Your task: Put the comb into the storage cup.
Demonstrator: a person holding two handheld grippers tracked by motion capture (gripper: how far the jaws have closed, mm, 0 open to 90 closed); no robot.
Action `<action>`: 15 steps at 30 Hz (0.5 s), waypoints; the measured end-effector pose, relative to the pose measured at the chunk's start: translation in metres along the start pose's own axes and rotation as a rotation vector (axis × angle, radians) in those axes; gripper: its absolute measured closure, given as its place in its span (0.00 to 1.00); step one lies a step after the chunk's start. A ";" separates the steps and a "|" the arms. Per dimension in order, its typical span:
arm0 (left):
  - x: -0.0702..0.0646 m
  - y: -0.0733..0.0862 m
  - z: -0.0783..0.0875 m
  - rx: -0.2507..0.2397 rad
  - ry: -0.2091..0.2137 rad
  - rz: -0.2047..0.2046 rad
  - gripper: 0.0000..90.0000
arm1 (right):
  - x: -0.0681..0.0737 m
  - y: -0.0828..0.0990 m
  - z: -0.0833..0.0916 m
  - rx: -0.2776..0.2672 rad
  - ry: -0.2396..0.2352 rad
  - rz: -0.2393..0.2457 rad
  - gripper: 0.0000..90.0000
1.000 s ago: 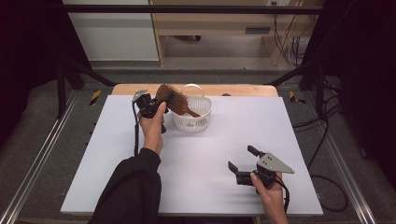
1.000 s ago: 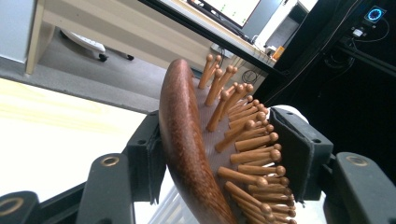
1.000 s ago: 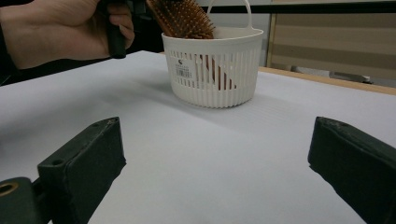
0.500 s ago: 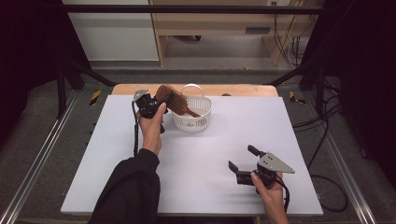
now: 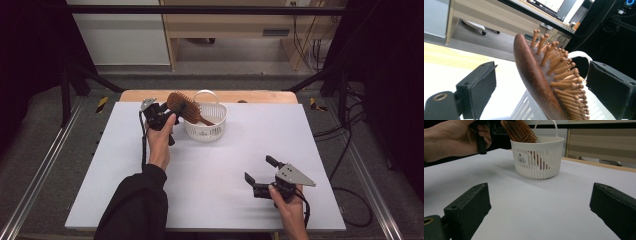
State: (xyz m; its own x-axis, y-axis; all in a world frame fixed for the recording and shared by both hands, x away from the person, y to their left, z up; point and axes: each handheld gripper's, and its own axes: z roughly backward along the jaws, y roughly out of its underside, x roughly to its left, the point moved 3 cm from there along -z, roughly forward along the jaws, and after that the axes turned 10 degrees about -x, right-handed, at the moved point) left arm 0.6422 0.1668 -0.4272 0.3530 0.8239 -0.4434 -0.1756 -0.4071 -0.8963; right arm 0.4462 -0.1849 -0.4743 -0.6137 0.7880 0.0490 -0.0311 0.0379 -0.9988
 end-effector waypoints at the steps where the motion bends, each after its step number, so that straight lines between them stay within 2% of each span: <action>1: 0.000 0.000 0.001 0.002 0.004 -0.003 0.09 | 0.000 0.000 0.000 -0.002 -0.001 0.001 0.04; 8: -0.004 0.000 0.006 -0.009 0.022 -0.003 0.06 | 0.001 -0.001 -0.001 -0.002 -0.004 0.003 0.04; 15: -0.008 -0.002 0.009 -0.018 0.027 -0.030 0.06 | 0.000 -0.001 0.000 -0.007 -0.001 0.001 0.04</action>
State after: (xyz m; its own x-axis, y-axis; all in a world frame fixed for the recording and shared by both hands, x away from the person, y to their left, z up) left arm 0.6317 0.1647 -0.4219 0.3823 0.8252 -0.4159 -0.1480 -0.3895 -0.9090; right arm 0.4465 -0.1850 -0.4730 -0.6147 0.7873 0.0476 -0.0249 0.0409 -0.9989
